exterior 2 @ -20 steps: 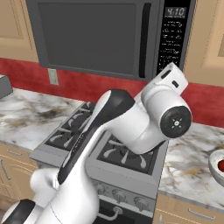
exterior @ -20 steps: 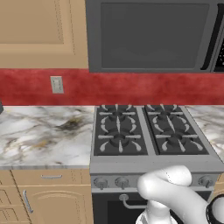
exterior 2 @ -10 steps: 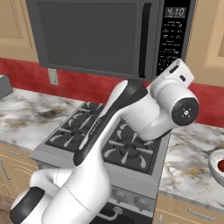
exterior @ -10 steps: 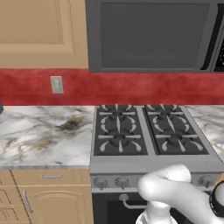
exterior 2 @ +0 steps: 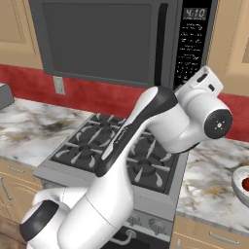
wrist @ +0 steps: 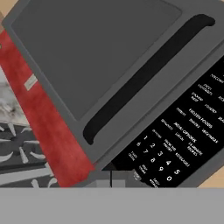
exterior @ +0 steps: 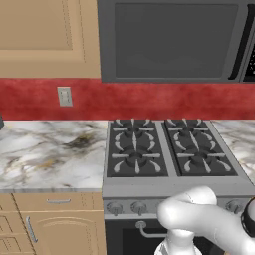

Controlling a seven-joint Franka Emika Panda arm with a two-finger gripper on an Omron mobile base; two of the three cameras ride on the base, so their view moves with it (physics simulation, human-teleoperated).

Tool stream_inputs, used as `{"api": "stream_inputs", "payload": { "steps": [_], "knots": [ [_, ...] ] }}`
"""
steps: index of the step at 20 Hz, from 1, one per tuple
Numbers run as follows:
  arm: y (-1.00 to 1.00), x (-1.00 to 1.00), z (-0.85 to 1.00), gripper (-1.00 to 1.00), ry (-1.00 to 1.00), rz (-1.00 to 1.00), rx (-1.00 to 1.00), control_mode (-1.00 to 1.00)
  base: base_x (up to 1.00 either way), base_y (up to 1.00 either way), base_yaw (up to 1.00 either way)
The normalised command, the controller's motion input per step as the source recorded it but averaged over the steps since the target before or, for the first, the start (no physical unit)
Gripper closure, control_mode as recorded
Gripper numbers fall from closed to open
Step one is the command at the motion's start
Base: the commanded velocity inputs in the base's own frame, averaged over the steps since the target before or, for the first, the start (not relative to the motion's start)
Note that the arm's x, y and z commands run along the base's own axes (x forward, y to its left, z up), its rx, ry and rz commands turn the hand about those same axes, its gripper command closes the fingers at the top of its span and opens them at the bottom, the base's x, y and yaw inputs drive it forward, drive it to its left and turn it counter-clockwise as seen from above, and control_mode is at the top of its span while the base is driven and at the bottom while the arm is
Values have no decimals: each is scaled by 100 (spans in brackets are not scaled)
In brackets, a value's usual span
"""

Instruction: Place the bowl containing the sweet potato and garlic in the microwave. Close the microwave door and press the start button to microwave the meal.

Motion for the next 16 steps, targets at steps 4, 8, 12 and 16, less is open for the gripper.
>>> {"api": "stream_inputs", "payload": {
  "steps": [4,8,12,16],
  "knots": [
    [0,21,-12,100,-3,2,0,-100,0,0,0],
    [0,23,-7,100,-3,2,0,-100,0,0,0],
    [-3,29,-1,100,-2,0,0,-100,0,0,0],
    [-17,33,0,100,0,0,2,-100,0,0,0]
  ]
}}
